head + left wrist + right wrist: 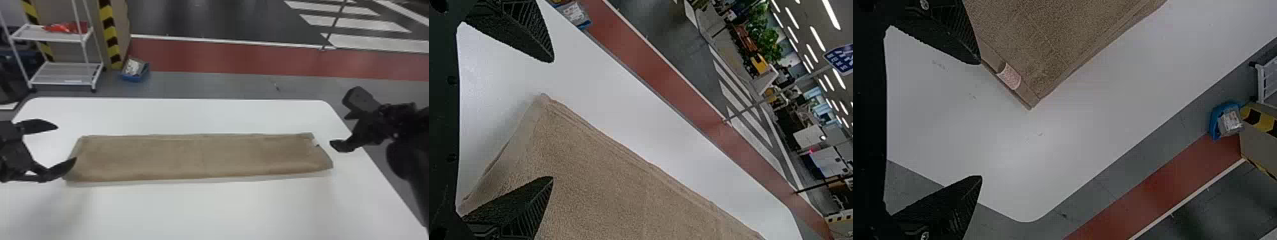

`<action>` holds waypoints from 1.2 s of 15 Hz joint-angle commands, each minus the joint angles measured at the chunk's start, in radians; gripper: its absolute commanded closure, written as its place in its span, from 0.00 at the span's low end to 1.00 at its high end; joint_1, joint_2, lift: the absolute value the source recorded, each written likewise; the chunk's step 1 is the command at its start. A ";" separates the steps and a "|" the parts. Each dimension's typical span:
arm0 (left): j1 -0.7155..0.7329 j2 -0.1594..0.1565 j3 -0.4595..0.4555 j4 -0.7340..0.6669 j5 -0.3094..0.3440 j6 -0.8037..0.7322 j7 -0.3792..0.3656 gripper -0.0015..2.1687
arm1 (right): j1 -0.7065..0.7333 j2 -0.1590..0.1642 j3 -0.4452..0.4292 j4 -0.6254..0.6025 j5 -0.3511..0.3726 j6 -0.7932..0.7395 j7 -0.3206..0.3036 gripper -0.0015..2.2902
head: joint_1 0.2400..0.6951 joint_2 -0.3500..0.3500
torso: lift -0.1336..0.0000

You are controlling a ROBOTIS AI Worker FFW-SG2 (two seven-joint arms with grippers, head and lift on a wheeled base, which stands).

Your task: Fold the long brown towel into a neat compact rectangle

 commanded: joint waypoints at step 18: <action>0.000 -0.038 -0.006 -0.035 0.084 0.043 0.005 0.02 | -0.002 -0.006 -0.040 0.025 -0.003 0.002 -0.011 0.03 | 1.00 0.24 | 0.07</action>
